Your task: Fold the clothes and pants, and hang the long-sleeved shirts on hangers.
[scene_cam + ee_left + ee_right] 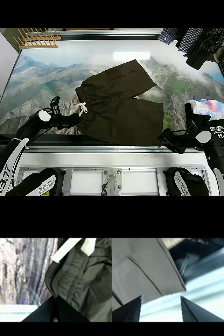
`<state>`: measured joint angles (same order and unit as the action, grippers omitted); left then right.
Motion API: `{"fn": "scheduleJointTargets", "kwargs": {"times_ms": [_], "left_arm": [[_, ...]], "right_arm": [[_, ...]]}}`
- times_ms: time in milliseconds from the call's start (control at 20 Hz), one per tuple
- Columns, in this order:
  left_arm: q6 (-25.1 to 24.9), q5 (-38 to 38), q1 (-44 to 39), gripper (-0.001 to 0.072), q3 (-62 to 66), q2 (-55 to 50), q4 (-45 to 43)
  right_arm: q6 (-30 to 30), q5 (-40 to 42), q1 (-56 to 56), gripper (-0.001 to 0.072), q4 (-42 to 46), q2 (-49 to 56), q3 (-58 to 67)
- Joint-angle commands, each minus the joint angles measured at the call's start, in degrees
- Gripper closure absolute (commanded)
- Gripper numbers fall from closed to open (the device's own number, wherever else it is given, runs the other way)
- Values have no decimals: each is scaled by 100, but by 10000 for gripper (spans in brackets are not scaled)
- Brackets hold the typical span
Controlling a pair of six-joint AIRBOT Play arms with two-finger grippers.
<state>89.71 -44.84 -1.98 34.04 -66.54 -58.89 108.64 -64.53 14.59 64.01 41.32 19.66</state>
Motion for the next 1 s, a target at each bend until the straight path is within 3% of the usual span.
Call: {"fn": "scheduleJointTargets", "kwargs": {"times_ms": [0, 200, 450, 950], "left_arm": [[7, -2, 7, 700, -2, 4, 0], [7, 4, 7, 699, -2, 4, -2], [4, 4, 7, 699, -2, 7, -2], [4, 4, 7, 699, -2, 4, 0]], "right_arm": [[730, -140, -249, 201, 197, -188, -245], [1314, 223, -721, 201, 352, -129, -315], [1602, 879, -1080, 201, 328, 219, -321], [1611, 1443, -1244, 203, 260, 723, -319]]}}
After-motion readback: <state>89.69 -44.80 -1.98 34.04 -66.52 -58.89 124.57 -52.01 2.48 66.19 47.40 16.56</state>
